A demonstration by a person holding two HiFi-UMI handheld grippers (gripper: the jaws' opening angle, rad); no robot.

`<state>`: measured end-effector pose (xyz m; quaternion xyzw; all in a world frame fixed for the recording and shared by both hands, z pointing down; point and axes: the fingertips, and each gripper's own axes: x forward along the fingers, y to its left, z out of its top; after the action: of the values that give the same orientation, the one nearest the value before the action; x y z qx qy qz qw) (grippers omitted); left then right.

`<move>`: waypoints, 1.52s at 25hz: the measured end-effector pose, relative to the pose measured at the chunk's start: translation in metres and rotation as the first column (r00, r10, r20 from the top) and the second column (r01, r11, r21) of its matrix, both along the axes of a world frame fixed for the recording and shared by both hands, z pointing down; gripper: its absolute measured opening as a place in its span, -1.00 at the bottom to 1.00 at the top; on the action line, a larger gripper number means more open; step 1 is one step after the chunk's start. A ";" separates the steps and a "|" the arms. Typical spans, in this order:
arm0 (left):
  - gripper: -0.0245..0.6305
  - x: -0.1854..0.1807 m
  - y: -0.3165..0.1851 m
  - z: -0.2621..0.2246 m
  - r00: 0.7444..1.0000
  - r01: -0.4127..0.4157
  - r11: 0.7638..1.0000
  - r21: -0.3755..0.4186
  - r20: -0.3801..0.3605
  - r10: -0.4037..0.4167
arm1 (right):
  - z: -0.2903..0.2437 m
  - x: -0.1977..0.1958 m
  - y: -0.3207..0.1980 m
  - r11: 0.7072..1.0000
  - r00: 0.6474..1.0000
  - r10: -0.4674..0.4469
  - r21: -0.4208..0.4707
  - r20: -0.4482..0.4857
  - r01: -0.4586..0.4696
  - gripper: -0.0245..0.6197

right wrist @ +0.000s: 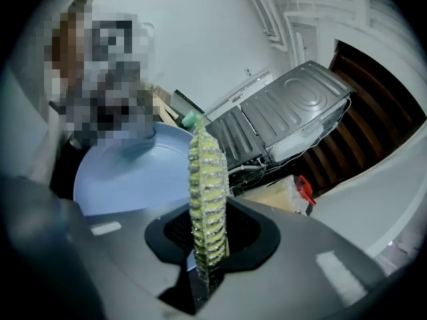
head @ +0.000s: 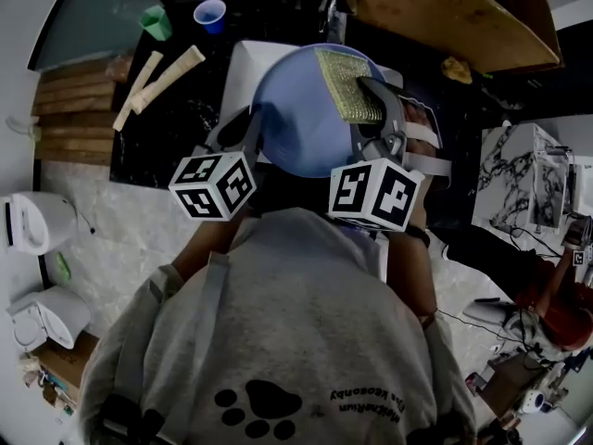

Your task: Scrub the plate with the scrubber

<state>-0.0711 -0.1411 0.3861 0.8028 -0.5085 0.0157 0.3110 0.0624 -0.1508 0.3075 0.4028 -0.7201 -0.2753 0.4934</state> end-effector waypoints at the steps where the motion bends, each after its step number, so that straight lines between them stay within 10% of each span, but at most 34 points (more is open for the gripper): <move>1: -0.86 0.001 0.000 -0.001 1.000 -0.002 1.000 -0.001 -0.005 0.002 | 0.004 0.001 -0.003 1.000 1.000 -0.008 0.007 -0.024 0.009 -0.72; 24: -0.82 -0.007 -0.001 -0.007 0.998 0.035 0.999 0.014 -0.059 -0.034 | 0.096 -0.014 0.014 0.978 0.984 -0.095 -0.200 -0.152 0.064 -0.71; 38: -0.82 -0.018 -0.002 -0.001 0.995 0.076 0.997 -0.008 -0.067 -0.077 | 0.134 -0.035 0.061 0.909 0.977 -0.190 -0.394 -0.094 0.138 -0.71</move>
<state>-0.0893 -0.1430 0.3855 0.7819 -0.5282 -0.0216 0.3305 0.0277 -0.0900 0.4419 0.2173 -0.7577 -0.1948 0.5837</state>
